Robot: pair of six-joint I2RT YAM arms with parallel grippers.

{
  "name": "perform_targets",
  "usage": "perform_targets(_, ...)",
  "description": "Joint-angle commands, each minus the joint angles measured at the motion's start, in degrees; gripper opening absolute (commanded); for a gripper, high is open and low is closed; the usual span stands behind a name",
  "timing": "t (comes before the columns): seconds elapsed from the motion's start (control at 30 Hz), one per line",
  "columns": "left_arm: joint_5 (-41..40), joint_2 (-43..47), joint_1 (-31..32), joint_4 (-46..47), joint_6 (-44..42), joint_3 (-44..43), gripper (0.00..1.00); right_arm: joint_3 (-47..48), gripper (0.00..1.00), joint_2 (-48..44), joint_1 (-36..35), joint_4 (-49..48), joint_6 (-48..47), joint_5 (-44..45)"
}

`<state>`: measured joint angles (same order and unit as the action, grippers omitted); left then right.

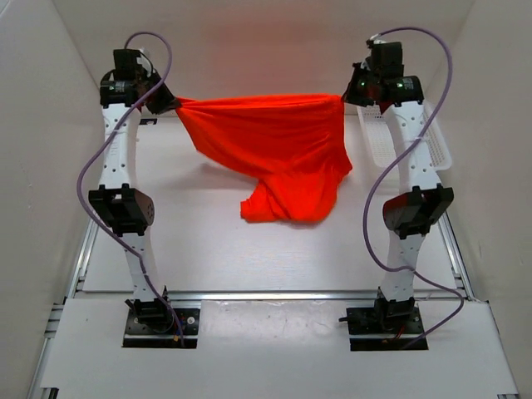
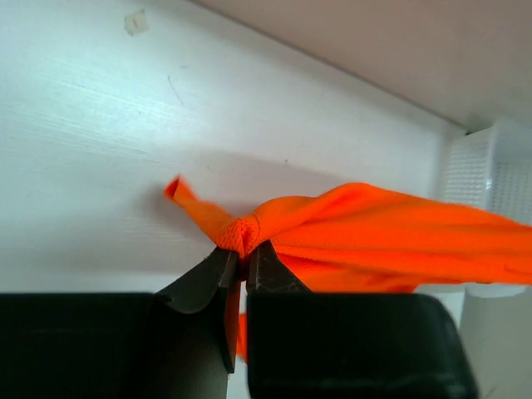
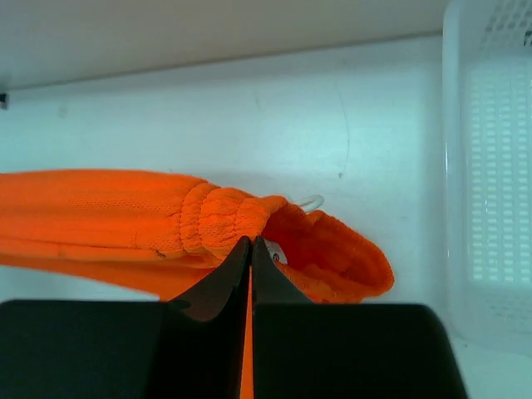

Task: Fold and stack the shorts
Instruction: Flatten the shorts out

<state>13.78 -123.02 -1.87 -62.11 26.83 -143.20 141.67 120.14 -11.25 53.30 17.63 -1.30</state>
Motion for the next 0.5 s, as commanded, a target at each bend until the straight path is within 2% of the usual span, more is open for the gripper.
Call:
perform_targets(0.0,4.7,6.5,-2.4,1.9,2.1,0.3,0.10,0.3,0.00,-8.6,-0.2,-8.3,-0.2,-4.8)
perform_targets(0.07,4.7,10.7,-3.0,3.4,2.1,1.1,0.10,-5.7,0.00,-12.5,-0.2,-12.1,-0.9,-4.8)
perform_targets(0.17,4.7,18.1,-3.0,3.4,0.1,7.8,0.10,-17.4,0.00,-24.3,-1.3,-14.0,-2.2,-2.8)
perform_targets(0.23,4.0,23.2,-3.0,3.9,-1.0,18.7,0.10,-25.6,0.00,-29.8,-2.1,-15.1,-3.2,-1.3)
perform_targets(0.3,4.0,31.8,-3.0,6.0,-1.0,28.4,0.10,-39.3,0.00,-38.6,-3.4,-16.2,-3.7,0.8)
perform_targets(0.33,4.0,34.8,-3.0,6.7,-1.0,38.4,0.10,-44.4,0.00,-42.0,-3.4,-16.7,-3.7,1.4)
perform_targets(0.37,4.0,40.5,-2.3,7.4,-1.0,43.5,0.10,-54.6,0.00,-48.4,-3.4,-16.7,-2.3,2.3)
perform_targets(0.4,4.0,43.5,-1.6,7.4,-0.4,48.4,0.10,-60.0,0.00,-51.8,-4.0,-17.4,-1.6,3.7)
perform_targets(0.43,4.0,46.3,-0.4,8.8,0.1,58.5,0.15,-65.0,0.00,-55.2,-4.0,-17.4,-0.8,4.8)
perform_targets(0.47,3.3,51.7,-0.4,8.8,0.9,63.6,0.27,-74.7,0.03,-62.0,-4.0,-17.4,0.5,6.3)
